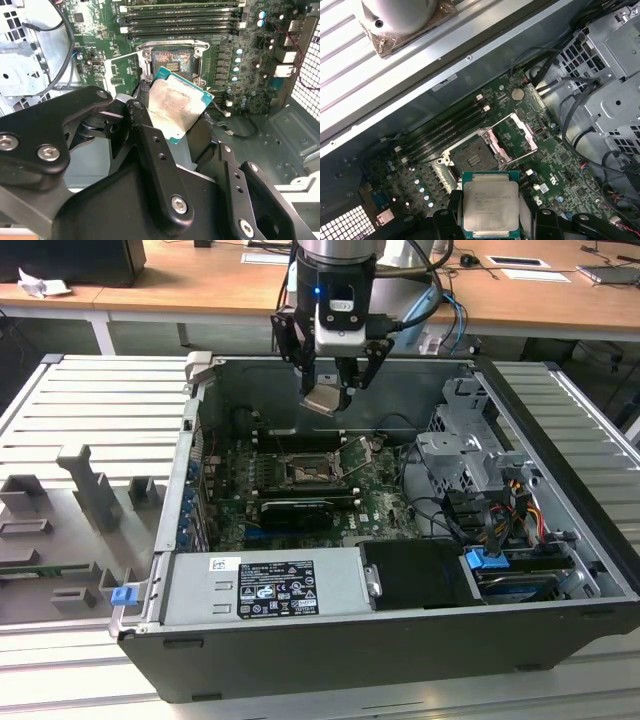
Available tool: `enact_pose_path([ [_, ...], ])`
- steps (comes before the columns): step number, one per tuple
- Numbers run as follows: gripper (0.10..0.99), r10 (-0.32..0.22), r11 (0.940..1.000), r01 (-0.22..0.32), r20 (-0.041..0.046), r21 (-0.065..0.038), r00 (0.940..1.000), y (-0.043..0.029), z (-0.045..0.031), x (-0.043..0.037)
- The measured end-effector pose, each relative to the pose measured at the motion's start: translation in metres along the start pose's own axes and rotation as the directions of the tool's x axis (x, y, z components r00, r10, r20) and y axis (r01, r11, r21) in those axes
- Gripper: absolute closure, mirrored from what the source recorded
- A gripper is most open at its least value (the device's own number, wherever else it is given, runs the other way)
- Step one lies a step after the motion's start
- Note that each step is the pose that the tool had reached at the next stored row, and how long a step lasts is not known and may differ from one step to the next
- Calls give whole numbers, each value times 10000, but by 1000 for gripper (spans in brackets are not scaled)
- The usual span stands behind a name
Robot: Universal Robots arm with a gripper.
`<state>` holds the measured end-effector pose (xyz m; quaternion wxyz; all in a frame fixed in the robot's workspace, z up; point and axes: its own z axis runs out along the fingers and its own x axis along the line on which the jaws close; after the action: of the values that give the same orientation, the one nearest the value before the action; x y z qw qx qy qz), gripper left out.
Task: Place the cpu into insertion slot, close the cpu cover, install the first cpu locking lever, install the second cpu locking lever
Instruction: 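Place the cpu into insertion slot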
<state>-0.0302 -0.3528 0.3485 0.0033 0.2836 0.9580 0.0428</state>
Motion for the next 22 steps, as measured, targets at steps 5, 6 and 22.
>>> enact_pose_path([
  [5,545,193,9998,-193,16,-4,9998,-1,9,0],
  [6,545,227,9997,-227,20,-4,9997,-1,11,0],
  [22,545,897,9960,-897,75,-19,9959,-4,45,-1],
])
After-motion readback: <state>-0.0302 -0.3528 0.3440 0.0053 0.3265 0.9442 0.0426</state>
